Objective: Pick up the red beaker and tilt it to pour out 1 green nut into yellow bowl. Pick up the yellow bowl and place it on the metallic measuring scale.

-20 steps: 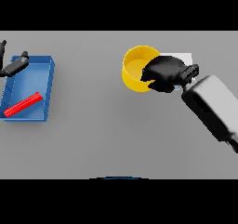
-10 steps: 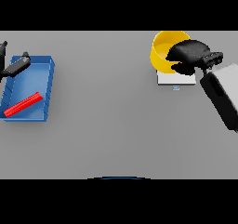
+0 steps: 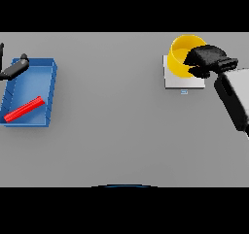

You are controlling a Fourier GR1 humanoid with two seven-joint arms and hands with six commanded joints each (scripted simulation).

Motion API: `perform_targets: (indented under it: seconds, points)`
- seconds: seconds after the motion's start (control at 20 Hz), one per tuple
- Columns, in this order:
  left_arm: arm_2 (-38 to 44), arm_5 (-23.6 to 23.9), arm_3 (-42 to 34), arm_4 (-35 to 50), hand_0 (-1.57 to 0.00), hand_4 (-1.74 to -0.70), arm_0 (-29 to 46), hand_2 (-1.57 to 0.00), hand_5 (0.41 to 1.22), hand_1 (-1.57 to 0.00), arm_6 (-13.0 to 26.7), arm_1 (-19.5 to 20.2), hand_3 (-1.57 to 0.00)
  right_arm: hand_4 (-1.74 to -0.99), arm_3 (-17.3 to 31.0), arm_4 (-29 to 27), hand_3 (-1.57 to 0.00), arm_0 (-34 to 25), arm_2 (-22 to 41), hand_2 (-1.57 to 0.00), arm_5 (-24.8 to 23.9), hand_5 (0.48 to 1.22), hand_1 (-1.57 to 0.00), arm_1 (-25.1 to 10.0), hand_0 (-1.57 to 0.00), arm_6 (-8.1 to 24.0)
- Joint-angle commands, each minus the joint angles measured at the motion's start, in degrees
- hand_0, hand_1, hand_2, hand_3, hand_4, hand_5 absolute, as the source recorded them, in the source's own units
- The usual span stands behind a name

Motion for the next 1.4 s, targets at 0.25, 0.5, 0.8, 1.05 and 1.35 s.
perform_targets:
  seconds: [0.25, 0.5, 0.8, 1.05, 1.35]
  points:
    - [0.0, 0.2, -0.2, 0.1, 0.0, -0.8, 0.1, 0.0, 0.725, 0.0, -0.6, -0.3, 0.0, -1.727, 6.3, 0.0, -1.5, -1.4, 0.6, -1.57, -3.1, 1.221, -1.49, 2.1, -1.57, -0.3]
    - [0.1, 0.0, 1.3, -0.1, 0.0, -0.81, -0.7, 0.0, 0.74, 0.0, -0.9, -1.0, 0.0, -1.728, 10.5, -0.5, -1.17, -2.4, 0.9, -1.57, -3.9, 1.221, -1.41, 3.2, -1.54, -1.5]
    - [-0.3, -0.3, 2.1, -0.4, 0.0, -0.81, -1.3, 0.0, 0.742, 0.0, -0.1, -1.6, 0.0, -1.444, 12.9, -1.4, -0.67, -3.7, 0.1, -0.69, -1.3, 0.887, -0.55, 3.0, -0.62, -1.5]
    - [0.1, -1.1, 3.4, -0.1, 0.0, -0.81, -2.5, 0.0, 0.737, 0.0, -0.5, -2.0, 0.0, -1.372, 14.3, -0.9, -0.51, -4.2, 0.9, -0.34, -1.1, 0.766, -0.18, 4.4, -0.2, -2.7]
    - [0.0, -0.8, 4.4, -0.2, 0.0, -0.82, -2.3, 0.0, 0.734, 0.0, -1.8, -2.9, 0.0, -1.308, 17.8, 0.5, -0.35, -5.8, 1.8, -0.12, -1.4, 0.733, -0.05, 4.5, -0.05, -5.5]
